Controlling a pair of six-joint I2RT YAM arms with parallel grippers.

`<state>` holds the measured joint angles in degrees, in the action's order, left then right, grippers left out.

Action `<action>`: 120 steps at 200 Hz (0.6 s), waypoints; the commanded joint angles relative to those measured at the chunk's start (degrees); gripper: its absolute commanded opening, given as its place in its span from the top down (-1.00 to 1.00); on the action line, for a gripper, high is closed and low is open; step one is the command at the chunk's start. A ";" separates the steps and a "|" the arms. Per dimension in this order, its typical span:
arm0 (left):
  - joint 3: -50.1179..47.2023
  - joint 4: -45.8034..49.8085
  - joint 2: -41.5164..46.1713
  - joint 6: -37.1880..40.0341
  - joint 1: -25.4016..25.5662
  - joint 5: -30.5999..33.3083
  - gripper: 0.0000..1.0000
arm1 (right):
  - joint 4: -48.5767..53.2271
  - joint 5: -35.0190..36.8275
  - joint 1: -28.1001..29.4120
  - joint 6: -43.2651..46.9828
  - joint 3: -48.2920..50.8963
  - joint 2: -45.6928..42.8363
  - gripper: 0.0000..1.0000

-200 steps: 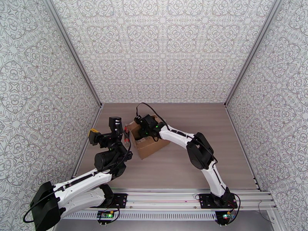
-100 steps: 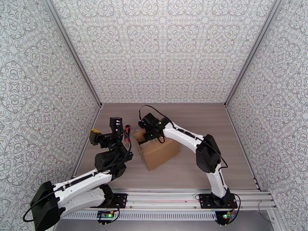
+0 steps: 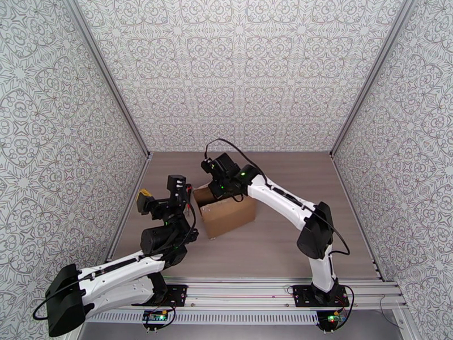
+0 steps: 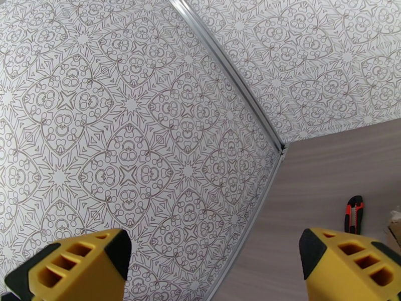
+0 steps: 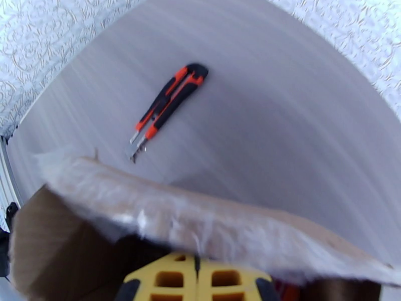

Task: Unpack the express box

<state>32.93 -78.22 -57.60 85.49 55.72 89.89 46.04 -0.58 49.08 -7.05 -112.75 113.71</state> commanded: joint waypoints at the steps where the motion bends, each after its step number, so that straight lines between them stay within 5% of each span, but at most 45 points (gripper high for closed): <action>1: -1.30 -0.89 1.79 -1.54 2.03 5.59 -0.89 | -2.07 1.22 -0.30 0.06 0.50 -4.79 1.00; 77: -0.67 -0.89 0.41 -2.67 3.16 5.65 -0.89 | 3.80 1.20 -0.56 -1.89 2.84 -5.72 1.00; 120: 0.63 -0.89 0.15 -3.75 5.02 5.72 -0.89 | 6.49 1.61 -1.52 -2.18 2.15 -6.22 0.66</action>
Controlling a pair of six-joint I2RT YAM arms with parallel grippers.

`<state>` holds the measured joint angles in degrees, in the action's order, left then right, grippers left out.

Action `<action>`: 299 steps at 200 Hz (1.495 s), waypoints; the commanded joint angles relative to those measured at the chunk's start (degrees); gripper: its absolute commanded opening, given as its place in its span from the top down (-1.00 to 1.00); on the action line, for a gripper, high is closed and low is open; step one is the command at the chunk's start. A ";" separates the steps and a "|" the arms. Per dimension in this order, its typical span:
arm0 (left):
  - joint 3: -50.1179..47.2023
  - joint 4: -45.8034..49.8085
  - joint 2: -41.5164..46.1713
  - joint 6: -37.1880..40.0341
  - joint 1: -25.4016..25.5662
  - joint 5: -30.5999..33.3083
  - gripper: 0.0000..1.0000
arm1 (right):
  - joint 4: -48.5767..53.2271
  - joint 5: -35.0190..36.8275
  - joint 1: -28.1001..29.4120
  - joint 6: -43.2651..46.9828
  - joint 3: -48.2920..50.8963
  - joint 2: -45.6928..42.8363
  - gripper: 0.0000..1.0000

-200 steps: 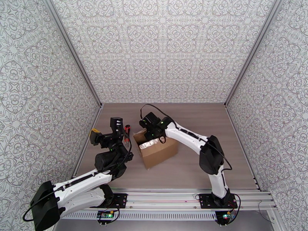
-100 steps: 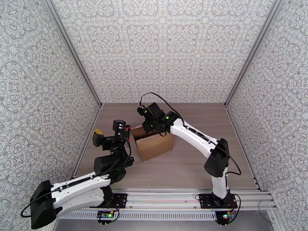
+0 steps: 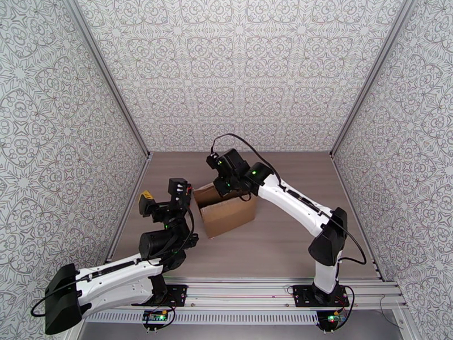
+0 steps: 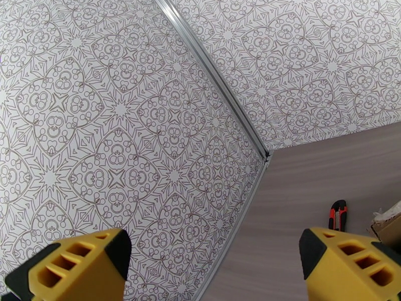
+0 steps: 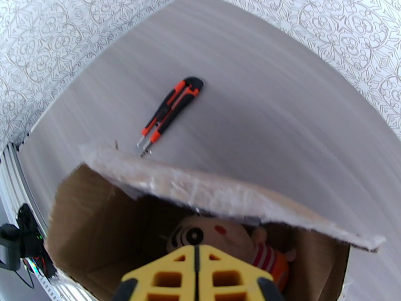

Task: Unpack the express box

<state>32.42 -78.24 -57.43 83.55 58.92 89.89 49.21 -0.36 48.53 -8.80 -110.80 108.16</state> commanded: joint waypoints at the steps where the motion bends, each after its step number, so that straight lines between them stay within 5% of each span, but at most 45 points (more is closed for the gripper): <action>1: 1.19 -0.86 -0.04 -1.81 1.91 5.68 -0.89 | 3.42 1.40 -1.02 -0.43 0.09 -0.67 0.65; 46: 3.44 -0.85 -2.80 -2.64 7.13 5.74 -0.89 | 3.48 -1.41 -2.50 3.89 -1.28 -5.33 -0.24; 114: 19.88 -0.78 -23.04 -4.89 21.99 5.44 -0.89 | 0.19 -1.17 -2.48 -1.87 10.88 -14.50 -0.55; 143: 29.14 -0.78 -29.02 -0.24 26.58 5.65 -0.93 | -3.46 0.07 -2.48 -3.84 17.85 -19.74 -0.74; 164: 29.55 -0.86 -30.45 -0.12 22.76 5.74 -0.99 | -5.45 0.31 -2.49 -4.93 20.99 -20.99 -0.98; 228: 28.20 -0.86 -26.63 1.65 9.00 5.65 -1.00 | -5.07 5.59 -3.08 -5.43 22.50 -22.71 -0.98; 299: 29.37 -0.95 -31.23 1.50 7.10 2.67 -0.94 | -7.46 5.55 -5.07 -9.70 25.53 -23.07 -0.98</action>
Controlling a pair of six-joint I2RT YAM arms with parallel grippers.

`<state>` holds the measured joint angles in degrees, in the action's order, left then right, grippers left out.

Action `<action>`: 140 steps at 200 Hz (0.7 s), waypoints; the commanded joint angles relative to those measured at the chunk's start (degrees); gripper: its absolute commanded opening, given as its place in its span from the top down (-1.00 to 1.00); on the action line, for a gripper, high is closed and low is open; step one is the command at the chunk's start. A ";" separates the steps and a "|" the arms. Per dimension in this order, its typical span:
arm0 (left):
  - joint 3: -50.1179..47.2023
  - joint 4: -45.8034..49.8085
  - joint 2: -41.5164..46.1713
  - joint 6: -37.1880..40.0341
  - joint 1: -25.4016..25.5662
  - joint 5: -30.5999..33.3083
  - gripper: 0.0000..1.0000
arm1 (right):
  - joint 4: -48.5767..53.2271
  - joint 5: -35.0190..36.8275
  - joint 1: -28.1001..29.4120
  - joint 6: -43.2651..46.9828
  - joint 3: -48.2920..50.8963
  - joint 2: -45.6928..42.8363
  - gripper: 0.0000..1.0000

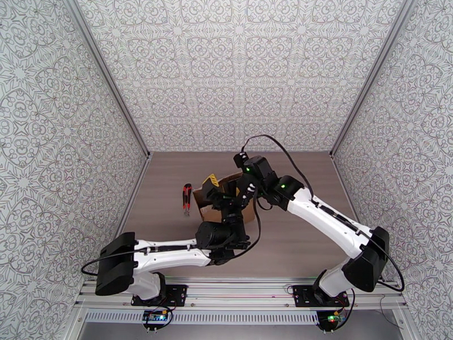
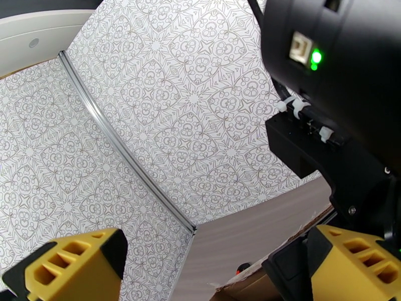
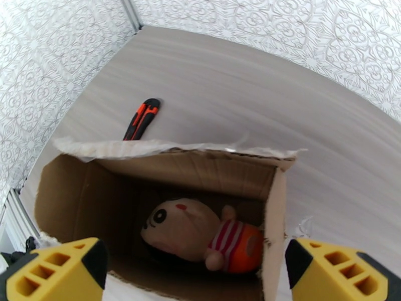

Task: Unpack the express box

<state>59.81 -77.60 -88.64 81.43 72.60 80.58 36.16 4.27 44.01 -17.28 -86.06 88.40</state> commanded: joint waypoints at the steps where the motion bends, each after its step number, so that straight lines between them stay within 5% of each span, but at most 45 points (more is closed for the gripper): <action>1: 2.07 -1.59 0.06 3.68 -6.45 11.84 -0.94 | 5.58 0.96 -0.53 -1.29 0.84 -3.32 -0.98; 48: 2.52 -1.56 4.31 2.63 3.78 12.73 -0.94 | 4.63 1.53 -0.59 -2.33 2.95 -4.16 -0.98; 102: -3.64 -1.93 13.47 -1.41 9.13 15.23 -0.95 | 4.81 0.53 -0.52 -3.23 1.87 -3.23 -0.98; 140: -7.46 -1.84 21.69 -6.51 21.92 15.30 -0.95 | 4.17 -1.24 -0.33 -5.47 3.43 -3.85 -0.98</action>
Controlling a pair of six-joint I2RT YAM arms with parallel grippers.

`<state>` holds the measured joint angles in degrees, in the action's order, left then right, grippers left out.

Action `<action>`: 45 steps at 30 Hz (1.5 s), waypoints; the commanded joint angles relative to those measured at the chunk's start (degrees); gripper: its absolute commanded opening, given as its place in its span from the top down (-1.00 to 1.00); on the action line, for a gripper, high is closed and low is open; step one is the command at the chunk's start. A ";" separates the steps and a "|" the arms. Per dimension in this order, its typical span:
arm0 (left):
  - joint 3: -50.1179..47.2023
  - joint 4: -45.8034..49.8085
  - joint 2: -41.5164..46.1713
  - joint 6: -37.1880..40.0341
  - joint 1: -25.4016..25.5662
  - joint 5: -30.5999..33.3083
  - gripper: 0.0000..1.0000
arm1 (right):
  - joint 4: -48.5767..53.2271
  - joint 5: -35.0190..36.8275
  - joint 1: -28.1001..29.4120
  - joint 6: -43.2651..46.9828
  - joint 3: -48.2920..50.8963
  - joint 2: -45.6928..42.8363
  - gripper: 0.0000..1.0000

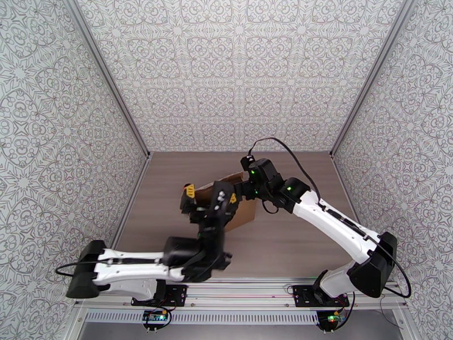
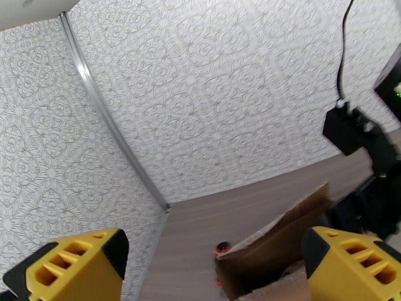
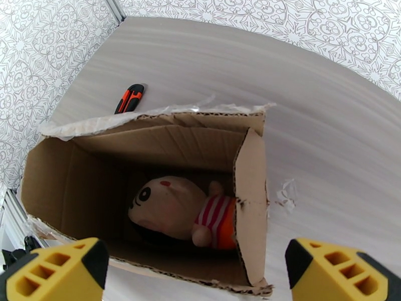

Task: Unpack the express box

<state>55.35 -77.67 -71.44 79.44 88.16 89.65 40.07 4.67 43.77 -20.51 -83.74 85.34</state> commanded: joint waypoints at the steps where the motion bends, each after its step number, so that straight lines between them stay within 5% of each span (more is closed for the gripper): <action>1: -3.16 -1.78 4.74 -4.72 6.65 6.24 -0.95 | 0.26 -1.61 -0.04 -2.29 1.16 -0.83 -0.98; 5: -5.29 -1.69 8.17 -8.23 12.50 6.17 -0.95 | 0.90 -0.92 1.04 -2.84 1.30 -1.23 -0.98; 11: -4.06 -1.78 7.87 -2.14 8.63 6.15 -0.97 | 1.51 0.16 3.33 -3.15 0.42 -1.05 -0.98; 18: 6.39 -1.52 -7.76 16.90 -16.33 5.01 -0.97 | 2.97 1.65 4.91 -4.01 -0.15 -1.51 -0.98; 25: 23.49 3.85 -24.87 25.99 -36.98 -7.32 -0.96 | 3.98 3.81 5.42 -5.25 2.70 -5.85 -0.98; 28: 25.71 30.39 -24.27 0.64 -42.95 -12.62 -0.96 | 5.27 5.12 5.49 -4.75 2.71 -7.20 -0.98; 29: 28.91 55.22 -20.77 -20.25 -44.69 -16.03 -0.96 | 5.69 5.88 5.53 -4.57 2.71 -7.65 -0.98; 30: 37.07 89.88 -17.27 -50.82 -47.59 -28.55 -0.96 | 5.96 6.55 5.47 -4.17 2.86 -8.19 -0.98; 31: 43.96 110.97 -15.89 -68.00 -53.51 -45.68 -0.92 | 5.95 7.00 5.45 -3.79 3.01 -8.53 -0.98; 32: 47.64 115.81 -16.00 -75.07 -59.88 -52.93 -0.89 | 6.05 7.54 5.45 -3.47 2.96 -8.86 -0.98; 36: 54.80 117.54 -22.07 -66.96 -64.33 -56.52 -0.96 | 7.06 8.50 5.39 -1.86 1.32 -7.98 -0.98; 45: 49.00 128.00 -23.78 -78.43 -68.50 -75.11 -0.99 | 9.05 4.99 5.10 2.79 -8.64 0.16 -0.98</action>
<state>107.26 38.54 -94.87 9.32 21.04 25.39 46.63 11.18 48.80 -20.38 -86.54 82.32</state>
